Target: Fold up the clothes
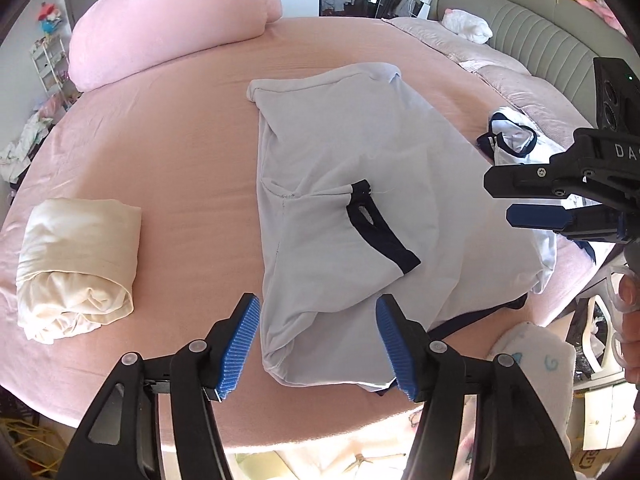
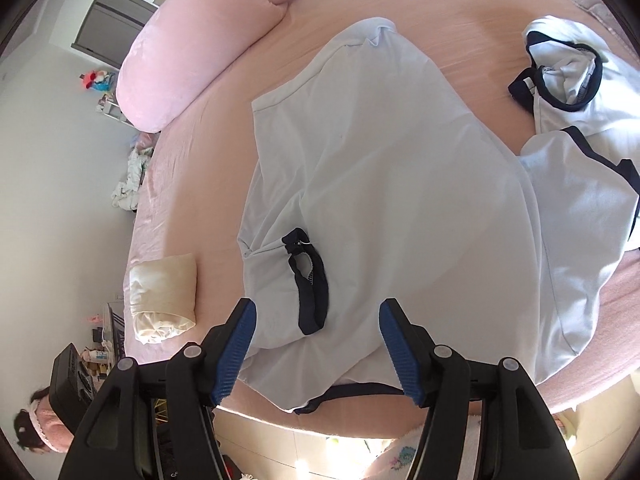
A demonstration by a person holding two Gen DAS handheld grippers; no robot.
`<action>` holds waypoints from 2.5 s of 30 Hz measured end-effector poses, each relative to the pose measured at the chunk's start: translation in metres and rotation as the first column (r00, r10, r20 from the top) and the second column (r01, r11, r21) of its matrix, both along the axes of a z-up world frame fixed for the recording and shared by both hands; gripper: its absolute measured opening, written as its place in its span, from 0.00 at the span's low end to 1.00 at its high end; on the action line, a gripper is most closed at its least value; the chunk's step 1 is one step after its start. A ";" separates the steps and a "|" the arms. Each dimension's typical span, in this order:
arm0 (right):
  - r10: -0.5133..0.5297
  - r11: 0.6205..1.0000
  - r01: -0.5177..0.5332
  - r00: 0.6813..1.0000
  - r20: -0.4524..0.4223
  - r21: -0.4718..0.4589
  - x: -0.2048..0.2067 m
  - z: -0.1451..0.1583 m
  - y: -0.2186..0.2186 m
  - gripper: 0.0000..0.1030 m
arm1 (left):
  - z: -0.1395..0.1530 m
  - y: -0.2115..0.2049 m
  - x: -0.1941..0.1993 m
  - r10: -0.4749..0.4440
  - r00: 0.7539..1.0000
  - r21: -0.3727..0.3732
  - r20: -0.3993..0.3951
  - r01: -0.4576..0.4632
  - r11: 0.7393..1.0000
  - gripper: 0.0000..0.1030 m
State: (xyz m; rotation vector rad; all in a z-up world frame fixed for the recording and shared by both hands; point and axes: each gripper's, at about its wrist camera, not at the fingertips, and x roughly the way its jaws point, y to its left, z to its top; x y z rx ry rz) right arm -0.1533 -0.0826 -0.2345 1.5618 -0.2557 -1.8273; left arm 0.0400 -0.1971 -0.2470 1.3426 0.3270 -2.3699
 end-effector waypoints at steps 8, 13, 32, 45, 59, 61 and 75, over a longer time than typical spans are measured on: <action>0.001 1.000 -0.001 1.000 -0.014 -0.007 0.006 0.006 0.034 0.62 | 0.004 0.018 -0.014 0.018 1.000 0.037 0.007 -0.019 0.999 0.56; -0.018 1.000 0.018 1.000 -0.002 -0.017 -0.001 0.004 0.057 0.62 | 0.012 0.036 -0.031 -0.009 1.000 0.018 0.014 0.008 1.000 0.56; -0.192 0.979 0.196 0.978 0.080 -0.054 -0.032 -0.025 0.167 0.62 | 0.001 0.127 -0.114 -0.184 0.978 0.020 0.098 0.183 0.983 0.56; -0.279 0.944 0.305 0.941 0.192 -0.124 -0.053 -0.047 0.194 0.62 | -0.020 0.163 -0.152 -0.266 0.954 0.076 0.140 0.257 0.963 0.56; -0.282 0.942 0.316 0.929 0.240 -0.115 -0.074 -0.063 0.191 0.62 | -0.040 0.190 -0.191 -0.338 0.929 0.122 0.148 0.322 0.939 0.56; -0.280 0.940 0.318 0.925 0.257 -0.122 -0.077 -0.067 0.190 0.62 | -0.042 0.191 -0.195 -0.341 0.929 0.116 0.144 0.326 0.938 0.56; -0.337 0.890 0.420 0.868 0.365 -0.176 -0.095 -0.088 0.193 0.54 | -0.063 0.193 -0.207 -0.340 0.932 0.135 0.125 0.323 0.937 0.56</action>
